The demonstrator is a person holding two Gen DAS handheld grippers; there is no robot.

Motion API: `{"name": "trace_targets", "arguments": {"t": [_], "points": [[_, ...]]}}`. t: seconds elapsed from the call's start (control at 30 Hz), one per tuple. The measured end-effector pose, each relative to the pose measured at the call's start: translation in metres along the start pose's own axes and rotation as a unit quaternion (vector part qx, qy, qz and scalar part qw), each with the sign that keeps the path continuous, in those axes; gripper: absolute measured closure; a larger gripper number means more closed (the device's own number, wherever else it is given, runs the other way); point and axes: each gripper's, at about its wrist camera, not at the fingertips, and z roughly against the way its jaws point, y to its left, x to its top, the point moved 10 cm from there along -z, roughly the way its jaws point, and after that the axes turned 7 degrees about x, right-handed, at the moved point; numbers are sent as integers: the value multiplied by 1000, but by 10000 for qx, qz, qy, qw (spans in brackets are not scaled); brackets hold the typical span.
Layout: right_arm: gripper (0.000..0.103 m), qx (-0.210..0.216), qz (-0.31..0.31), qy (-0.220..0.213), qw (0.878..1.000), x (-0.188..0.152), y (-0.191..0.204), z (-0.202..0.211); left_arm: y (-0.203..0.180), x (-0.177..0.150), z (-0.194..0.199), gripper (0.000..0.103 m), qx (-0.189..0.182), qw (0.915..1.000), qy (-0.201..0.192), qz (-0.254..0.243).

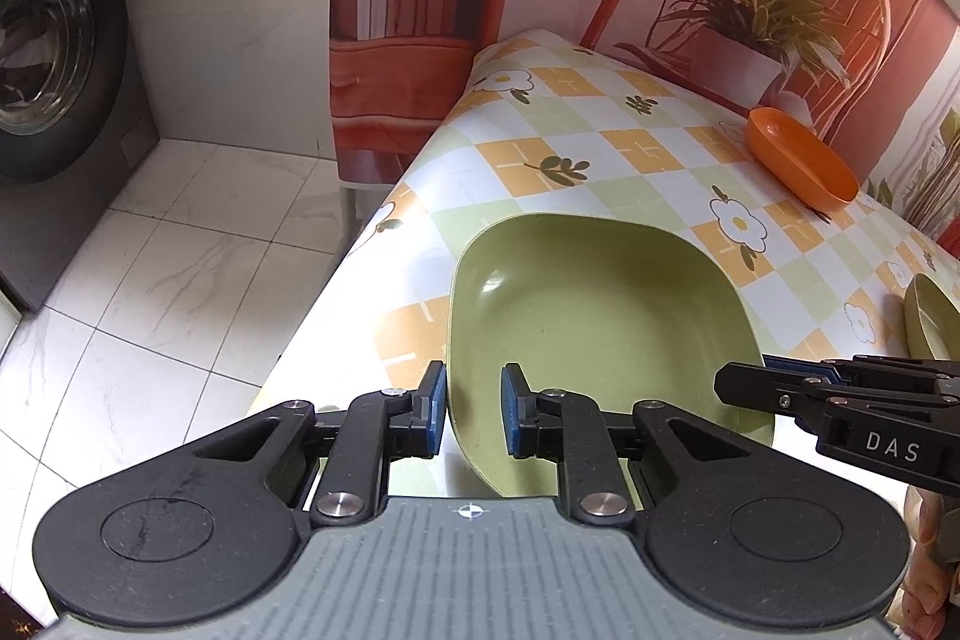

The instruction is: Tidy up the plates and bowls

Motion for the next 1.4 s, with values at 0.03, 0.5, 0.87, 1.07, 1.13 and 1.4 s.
{"name": "trace_targets", "arguments": {"t": [0.03, 0.5, 0.87, 1.07, 1.13, 1.4], "points": [[90, -10, -7, -43, 10000, 1, -1, 3, -2, 1, 0, 83, -13, 10000, -6, -5], [90, -331, -569, -853, 9942, 33, -52, 61, -68, 32, 10, 83, -391, 9979, -274, -444], [90, -599, -1195, -1502, 9796, 41, -108, 113, -139, 49, 11, 83, -702, 9908, -435, -1076], [90, -828, -1513, -1874, 9670, 39, -145, 147, -184, 54, 11, 83, -917, 9837, -526, -1453], [90, -895, -1612, -1968, 9629, 36, -156, 157, -199, 53, 11, 83, -984, 9812, -543, -1572], [90, -1135, -1961, -2268, 9472, 22, -191, 188, -245, 51, 10, 83, -1235, 9732, -552, -1860]]}}
